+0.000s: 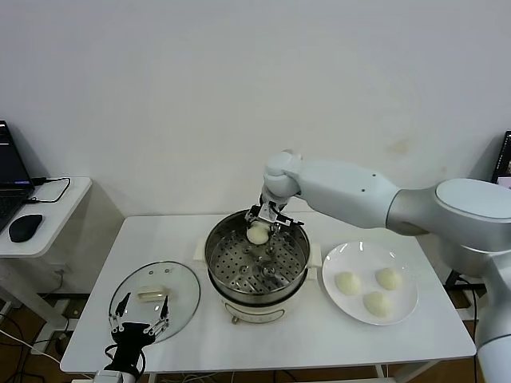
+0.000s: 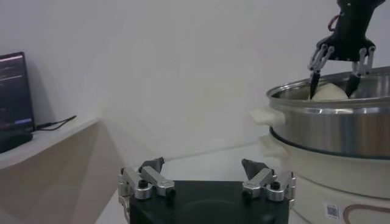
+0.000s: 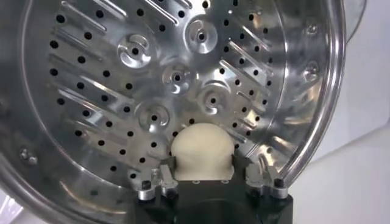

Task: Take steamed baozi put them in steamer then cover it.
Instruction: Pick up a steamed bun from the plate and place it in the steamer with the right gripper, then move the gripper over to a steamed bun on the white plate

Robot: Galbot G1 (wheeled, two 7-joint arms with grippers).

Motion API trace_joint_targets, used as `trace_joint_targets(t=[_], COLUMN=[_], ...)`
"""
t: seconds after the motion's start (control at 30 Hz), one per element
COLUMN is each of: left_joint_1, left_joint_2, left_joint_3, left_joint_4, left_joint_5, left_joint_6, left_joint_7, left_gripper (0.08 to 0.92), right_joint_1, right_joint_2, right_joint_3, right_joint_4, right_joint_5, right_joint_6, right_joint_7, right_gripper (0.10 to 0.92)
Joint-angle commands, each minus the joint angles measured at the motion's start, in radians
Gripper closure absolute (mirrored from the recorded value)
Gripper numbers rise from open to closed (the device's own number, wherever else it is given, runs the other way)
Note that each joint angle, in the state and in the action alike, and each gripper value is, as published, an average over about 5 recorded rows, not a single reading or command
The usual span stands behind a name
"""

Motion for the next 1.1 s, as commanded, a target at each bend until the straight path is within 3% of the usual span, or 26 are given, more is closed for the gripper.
trace_joint_targets(t=[0.03,0.2,0.43,0.77,1.1], left_joint_1=[0.001,0.004,0.003,-0.004,0.001], left_joint_2=[0.002,0.008,0.023,0.041,0.040], left_joint_3=[-0.001,-0.005,-0.006,0.003,0.003], left_joint_4=[-0.003,-0.012,-0.028,-0.032,-0.033], left_joint_5=[0.000,-0.003,-0.008,-0.006,-0.003], left_joint_6=[0.000,0.001,0.005,0.008,0.013], left_joint_7=[0.000,0.001,0.001,0.001,0.000], left_gripper=[0.177,0.177,0.177,0.177,0.177], right_joint_1=[0.029,0.152,0.229,0.144,-0.214], right_joint_2=[-0.009,-0.145,-0.442,-0.852,-0.894], right_joint_3=[0.006,0.003,0.005,0.009,0.187], right_joint_4=[0.025,0.198,0.436,0.635,0.551], right_joint_5=[0.058,0.284,0.421,0.371,0.219], right_joint_6=[-0.004,-0.306,-0.645,-0.709,-0.658], right_joint_7=[0.000,-0.097,-0.126,-0.102,-0.091], right_gripper=[0.222,0.203,0.203,0.203,0.203])
